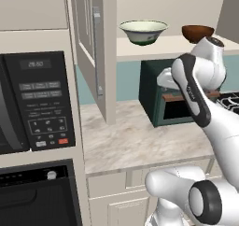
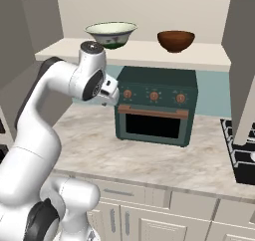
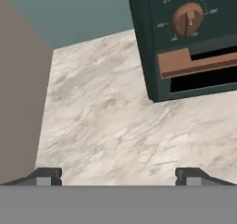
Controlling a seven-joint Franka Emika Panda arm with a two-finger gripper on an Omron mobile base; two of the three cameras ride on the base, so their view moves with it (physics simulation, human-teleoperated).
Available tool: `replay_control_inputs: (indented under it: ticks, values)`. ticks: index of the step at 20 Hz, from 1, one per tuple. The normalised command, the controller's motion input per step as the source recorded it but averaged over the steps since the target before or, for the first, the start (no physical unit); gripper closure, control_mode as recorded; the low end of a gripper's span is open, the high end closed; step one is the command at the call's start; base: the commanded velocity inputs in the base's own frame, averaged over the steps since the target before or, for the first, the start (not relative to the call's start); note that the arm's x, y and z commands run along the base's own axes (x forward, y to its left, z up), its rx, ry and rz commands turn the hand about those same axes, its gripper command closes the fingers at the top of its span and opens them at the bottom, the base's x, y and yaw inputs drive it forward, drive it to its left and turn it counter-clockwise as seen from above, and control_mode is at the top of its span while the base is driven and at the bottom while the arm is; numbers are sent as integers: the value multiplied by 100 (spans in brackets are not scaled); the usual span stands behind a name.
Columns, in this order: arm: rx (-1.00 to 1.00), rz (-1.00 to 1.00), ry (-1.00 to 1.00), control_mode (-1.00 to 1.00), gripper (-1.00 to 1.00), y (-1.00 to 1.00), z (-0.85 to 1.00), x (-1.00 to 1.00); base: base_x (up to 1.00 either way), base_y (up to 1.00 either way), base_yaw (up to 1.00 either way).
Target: Take the smaller bowl and place it next to the appetizer plate on the dining counter , and place the larger bowl next to the plate with cooked food.
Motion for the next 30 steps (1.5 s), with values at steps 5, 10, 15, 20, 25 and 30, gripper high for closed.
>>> replay_control_inputs:
  ticks: [5, 10, 15, 20, 25, 30]
  values:
    - [31, -25, -22, -100, -100, -32, 42, 2, 0, 0, 0]
    - [20, -26, -11, -100, -100, -5, 71, 23, 0, 0, 0]
    - [6, -16, 0, -100, -100, 0, 93, 38, 0, 0, 0]
    - [8, -10, -5, -100, -100, -3, 88, 26, 0, 0, 0]
    - [10, -5, -23, -100, -100, 0, 28, 35, 0, 0, 0]
    - [9, -3, -15, -100, -100, 0, 0, 69, 0, 0, 0]
